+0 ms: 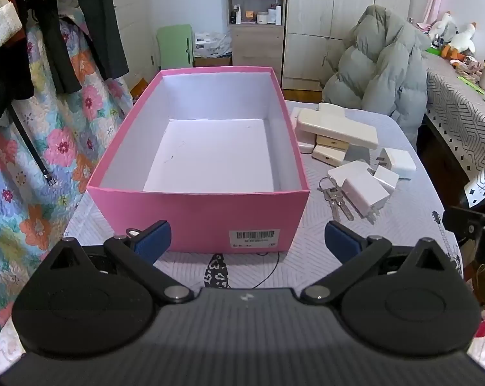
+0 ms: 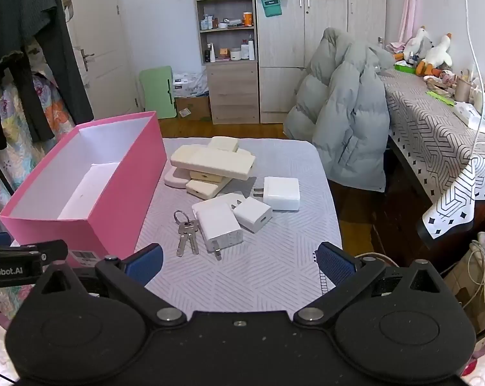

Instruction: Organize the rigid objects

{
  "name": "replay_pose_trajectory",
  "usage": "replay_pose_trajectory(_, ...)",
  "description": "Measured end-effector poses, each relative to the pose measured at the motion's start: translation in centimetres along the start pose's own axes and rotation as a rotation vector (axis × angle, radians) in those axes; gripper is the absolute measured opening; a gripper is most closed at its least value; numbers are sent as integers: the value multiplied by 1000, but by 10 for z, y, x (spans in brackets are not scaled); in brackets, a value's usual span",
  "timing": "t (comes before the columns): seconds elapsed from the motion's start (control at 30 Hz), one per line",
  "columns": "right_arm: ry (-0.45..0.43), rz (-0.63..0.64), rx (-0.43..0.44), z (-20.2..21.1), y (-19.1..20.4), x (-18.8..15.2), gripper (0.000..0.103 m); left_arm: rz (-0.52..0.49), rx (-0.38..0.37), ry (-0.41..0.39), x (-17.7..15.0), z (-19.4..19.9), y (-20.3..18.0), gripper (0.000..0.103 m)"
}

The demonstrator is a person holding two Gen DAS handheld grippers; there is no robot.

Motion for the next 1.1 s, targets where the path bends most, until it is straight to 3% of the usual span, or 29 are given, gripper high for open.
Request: replay_pose_trajectory(1.1, -5, 28, 5, -2, -1, -4, 103, 8, 8, 0, -4, 3, 3, 101)
Point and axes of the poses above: each gripper's, at about its wrist camera, not at the fingertips, and z roughly against the way its jaws point, y to its left, x to its top, the point moved 2 cm from there along -z, roughly the way its jaws point, and after that the axes turned 9 degrees about z, right-handed, at the moved point
